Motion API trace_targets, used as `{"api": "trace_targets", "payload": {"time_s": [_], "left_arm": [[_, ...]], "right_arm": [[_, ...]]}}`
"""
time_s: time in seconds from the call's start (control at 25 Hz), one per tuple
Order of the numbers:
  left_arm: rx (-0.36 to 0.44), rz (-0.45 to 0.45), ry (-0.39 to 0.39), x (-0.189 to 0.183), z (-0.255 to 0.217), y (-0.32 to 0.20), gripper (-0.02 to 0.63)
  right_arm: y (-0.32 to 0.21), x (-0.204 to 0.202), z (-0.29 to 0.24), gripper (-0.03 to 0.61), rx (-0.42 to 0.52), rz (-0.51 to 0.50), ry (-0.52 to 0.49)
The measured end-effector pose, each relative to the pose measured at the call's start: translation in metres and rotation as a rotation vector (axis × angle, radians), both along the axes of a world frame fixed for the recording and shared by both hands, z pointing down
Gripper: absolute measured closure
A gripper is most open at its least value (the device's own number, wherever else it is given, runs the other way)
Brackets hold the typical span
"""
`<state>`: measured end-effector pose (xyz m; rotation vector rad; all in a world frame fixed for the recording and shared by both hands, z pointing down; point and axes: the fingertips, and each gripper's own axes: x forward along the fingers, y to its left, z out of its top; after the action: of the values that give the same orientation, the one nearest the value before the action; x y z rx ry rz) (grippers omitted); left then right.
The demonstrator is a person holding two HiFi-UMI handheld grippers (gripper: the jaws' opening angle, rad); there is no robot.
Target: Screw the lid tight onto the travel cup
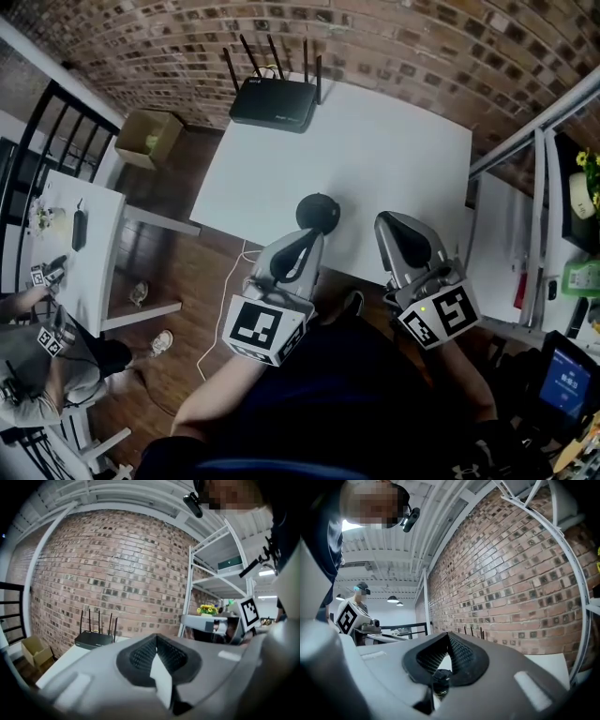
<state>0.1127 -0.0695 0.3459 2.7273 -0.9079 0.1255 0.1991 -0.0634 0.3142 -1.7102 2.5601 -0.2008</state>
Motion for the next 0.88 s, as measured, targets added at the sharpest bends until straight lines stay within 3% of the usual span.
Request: {"api": "trace_targets", "payload": {"time_s": [0.28,0.88], "left_arm": [[-0.011,-0.023,0.018,-0.007,0.003,0.002,0.607],[-0.016,-0.027,0.022,-0.011,0.006,0.002,0.607]], "right_arm": [[0.001,-0.005,-0.001,0.568,0.011,0.006,0.053],[-0.003,-0.008,0.002,0.568,0.001,0.011,0.067]]}}
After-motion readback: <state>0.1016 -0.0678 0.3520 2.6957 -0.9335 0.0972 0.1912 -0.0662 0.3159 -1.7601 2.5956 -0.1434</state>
